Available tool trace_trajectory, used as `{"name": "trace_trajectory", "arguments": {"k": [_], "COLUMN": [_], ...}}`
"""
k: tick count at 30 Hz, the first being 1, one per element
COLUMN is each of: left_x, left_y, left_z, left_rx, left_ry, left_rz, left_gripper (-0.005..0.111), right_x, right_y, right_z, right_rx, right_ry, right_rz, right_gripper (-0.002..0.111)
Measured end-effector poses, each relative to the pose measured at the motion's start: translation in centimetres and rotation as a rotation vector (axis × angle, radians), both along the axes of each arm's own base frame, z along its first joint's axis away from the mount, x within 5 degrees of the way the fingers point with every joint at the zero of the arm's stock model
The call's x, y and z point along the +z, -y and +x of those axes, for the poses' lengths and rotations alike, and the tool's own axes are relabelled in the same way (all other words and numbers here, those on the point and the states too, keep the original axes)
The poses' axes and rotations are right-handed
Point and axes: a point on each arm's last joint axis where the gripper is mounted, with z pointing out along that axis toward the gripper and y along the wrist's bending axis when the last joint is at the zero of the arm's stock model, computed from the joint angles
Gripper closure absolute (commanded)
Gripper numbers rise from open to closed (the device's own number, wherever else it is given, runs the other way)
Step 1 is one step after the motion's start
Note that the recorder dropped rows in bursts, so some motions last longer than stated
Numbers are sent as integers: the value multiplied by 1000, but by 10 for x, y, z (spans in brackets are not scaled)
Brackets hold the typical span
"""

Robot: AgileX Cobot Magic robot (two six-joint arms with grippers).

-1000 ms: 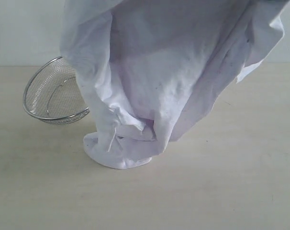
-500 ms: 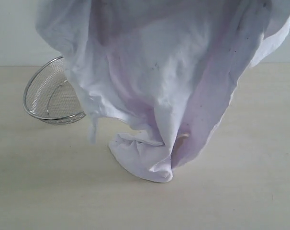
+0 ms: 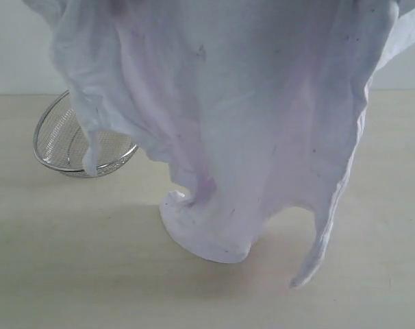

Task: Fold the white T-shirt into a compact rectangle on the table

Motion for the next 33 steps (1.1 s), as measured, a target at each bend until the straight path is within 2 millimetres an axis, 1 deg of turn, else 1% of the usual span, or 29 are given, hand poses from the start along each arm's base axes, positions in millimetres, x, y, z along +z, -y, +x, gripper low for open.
{"name": "trace_trajectory", "arguments": {"k": [4, 9, 13, 19, 26, 31, 33], "left_x": [2, 11, 15, 15, 11, 13, 14], "left_y": [-2, -15, -19, -21, -22, -23, -24], "left_z": [-5, -22, -33, -38, -40, -43, -46], "left_rx": [-1, 55, 59, 57, 52, 53, 53], "left_ry": [4, 50, 47, 39, -3, 2, 9], "left_rz": [8, 31, 25, 31, 56, 55, 52], "left_gripper": [102, 102, 102, 102, 102, 102, 102], "right_x": [10, 7, 5, 7, 8, 9, 7], "right_y": [1, 1, 1, 0, -1, -2, -1], "right_z": [-7, -9, -13, -19, -20, -20, -14], "right_rx": [-19, -22, -12, -20, -26, -20, -16], "right_ry": [-8, -57, -84, -82, -97, -105, -125], "right_rz": [-27, -48, -60, -49, -30, -2, 12], "right_gripper": [108, 108, 108, 108, 108, 108, 108]}}
